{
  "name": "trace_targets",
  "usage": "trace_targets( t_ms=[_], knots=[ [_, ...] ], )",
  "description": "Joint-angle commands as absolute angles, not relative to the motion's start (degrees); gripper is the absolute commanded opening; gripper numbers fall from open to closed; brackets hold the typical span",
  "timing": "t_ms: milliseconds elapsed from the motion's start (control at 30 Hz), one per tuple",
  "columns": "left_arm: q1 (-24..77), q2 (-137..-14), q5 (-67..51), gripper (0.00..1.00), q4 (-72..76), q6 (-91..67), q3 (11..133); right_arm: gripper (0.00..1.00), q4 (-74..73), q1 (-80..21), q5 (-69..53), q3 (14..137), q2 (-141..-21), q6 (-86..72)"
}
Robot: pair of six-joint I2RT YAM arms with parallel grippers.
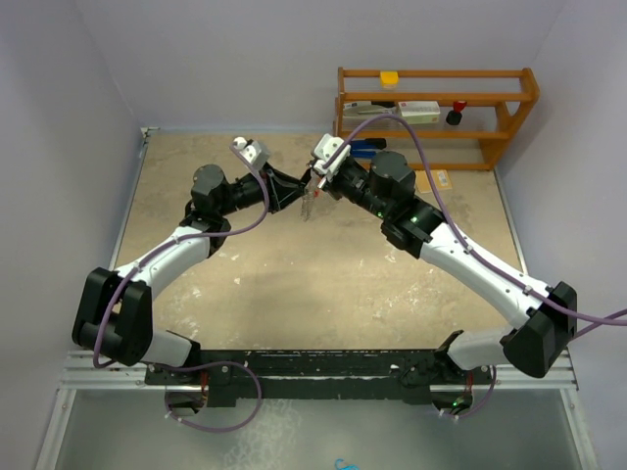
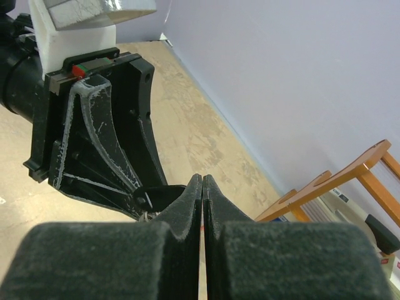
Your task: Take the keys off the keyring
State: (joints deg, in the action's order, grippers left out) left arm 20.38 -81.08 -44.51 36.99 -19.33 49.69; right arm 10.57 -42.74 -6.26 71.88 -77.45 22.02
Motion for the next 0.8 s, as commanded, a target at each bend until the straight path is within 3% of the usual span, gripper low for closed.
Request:
trace_targets(
  t_ms=[0, 767],
  knots=[
    [20.57, -79.11, -43.37, 0.29, 36.48, -15.92, 51.72, 0.00, 14.15, -42.84, -7.99, 72.50, -74.53, 21.27],
    [20.64, -72.33, -34.81, 0.35, 24.27, -1.39, 51.61, 0.00, 13.62, -42.82, -11.00, 72.31, -73.67, 20.24]
  ],
)
